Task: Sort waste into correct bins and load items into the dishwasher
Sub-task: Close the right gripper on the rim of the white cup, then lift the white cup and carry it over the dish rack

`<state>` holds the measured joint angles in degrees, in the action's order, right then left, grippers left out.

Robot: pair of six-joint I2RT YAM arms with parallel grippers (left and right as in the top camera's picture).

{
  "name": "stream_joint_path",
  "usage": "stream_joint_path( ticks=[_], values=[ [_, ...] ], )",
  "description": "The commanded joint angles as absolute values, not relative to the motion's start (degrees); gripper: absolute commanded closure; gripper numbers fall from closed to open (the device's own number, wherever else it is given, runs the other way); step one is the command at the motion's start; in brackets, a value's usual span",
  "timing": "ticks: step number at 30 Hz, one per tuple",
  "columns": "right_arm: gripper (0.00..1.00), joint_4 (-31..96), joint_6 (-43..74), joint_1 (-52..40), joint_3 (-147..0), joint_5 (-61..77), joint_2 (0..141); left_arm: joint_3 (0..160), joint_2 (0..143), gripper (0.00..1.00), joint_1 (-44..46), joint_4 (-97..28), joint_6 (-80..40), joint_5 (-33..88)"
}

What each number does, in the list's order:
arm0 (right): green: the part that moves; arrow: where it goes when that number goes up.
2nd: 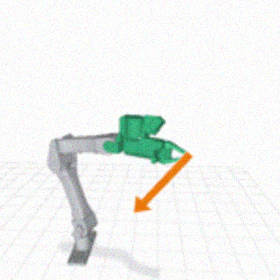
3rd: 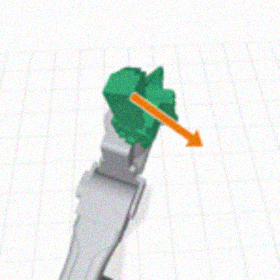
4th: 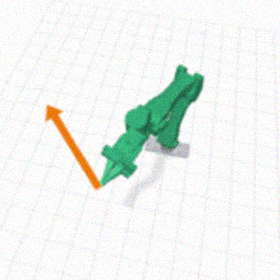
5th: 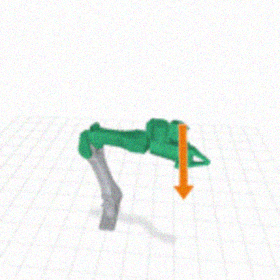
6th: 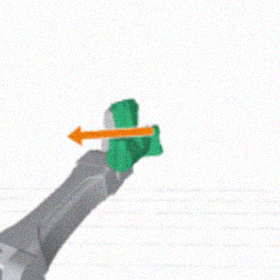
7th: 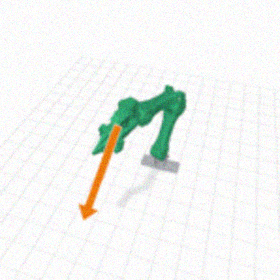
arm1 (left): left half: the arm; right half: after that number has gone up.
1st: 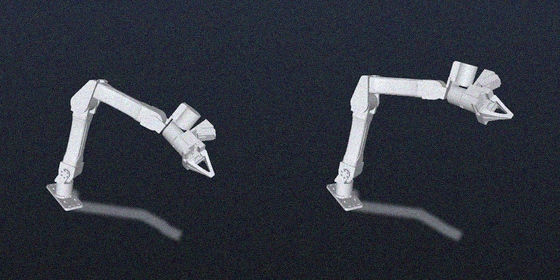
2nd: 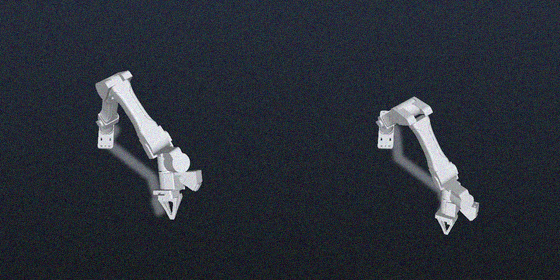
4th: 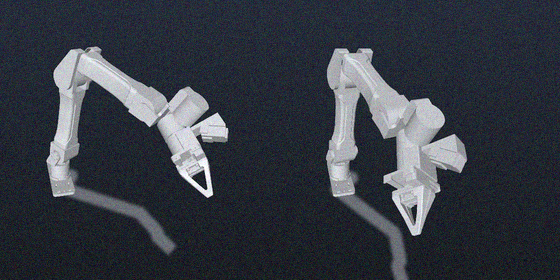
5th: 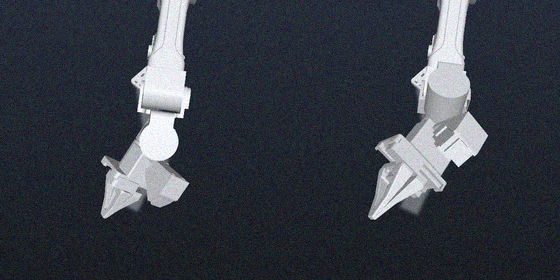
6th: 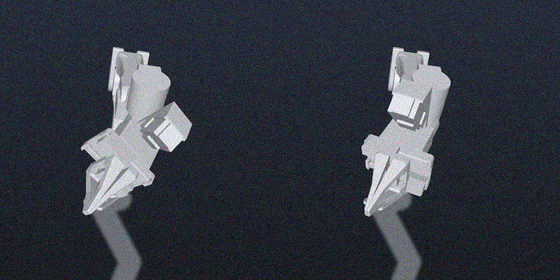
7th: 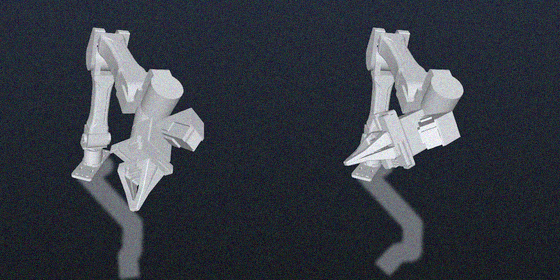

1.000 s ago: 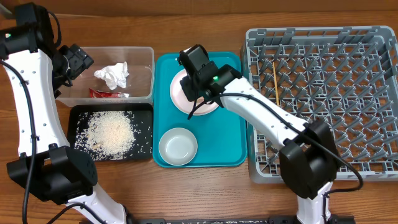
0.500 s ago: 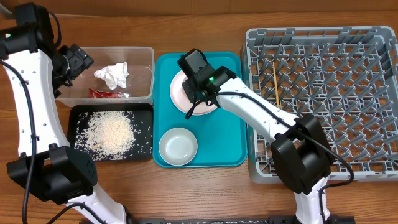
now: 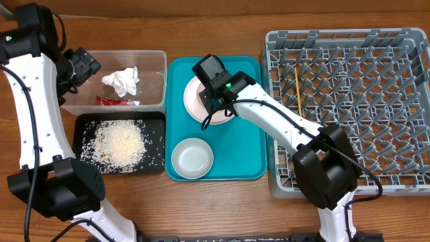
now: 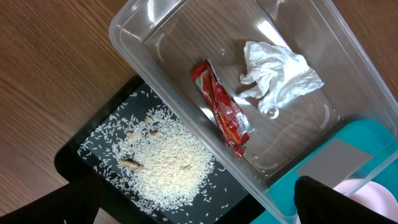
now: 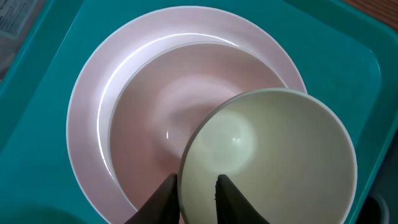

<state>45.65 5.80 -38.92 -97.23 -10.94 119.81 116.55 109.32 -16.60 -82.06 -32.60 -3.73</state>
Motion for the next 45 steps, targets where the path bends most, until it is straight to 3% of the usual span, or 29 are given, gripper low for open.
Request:
stream_joint_path(
  ticks=[1, 7, 10, 27, 32, 39, 45],
  values=[
    [0.78, 45.58, 5.78, -38.57, -97.86, -11.51, 119.81, 116.84, 109.08, 0.0, -16.47, -82.02, -31.9, -4.49],
    [0.8, 45.58, 5.78, -38.57, -97.86, -11.53, 119.81, 116.84, 109.08, 0.0, -16.47, -82.02, -31.9, -4.49],
    [0.96, 45.56, 5.78, -38.57, -97.89, -11.53, 119.81, 116.84, 109.08, 0.0, -16.47, -82.02, -31.9, -4.49],
    [0.96, 47.51, 4.58, -37.17, -108.07, -2.28, 110.69, 116.84, 109.08, 0.0, -16.47, -82.02, -31.9, -4.49],
    [0.96, 51.22, -0.19, -30.24, -112.07, 15.27, 106.17, 116.84, 109.08, 0.0, -16.47, -82.02, -31.9, -4.49],
    [0.96, 53.76, -6.42, -11.14, -111.22, 53.47, 105.84, 116.84, 109.08, 0.0, -16.71, -82.02, -31.9, -4.49],
    [0.96, 58.26, -16.95, 0.89, -107.68, 72.4, 108.95, 116.84, 109.08, 0.0, -15.92, -82.02, -31.9, -4.49]
  ],
)
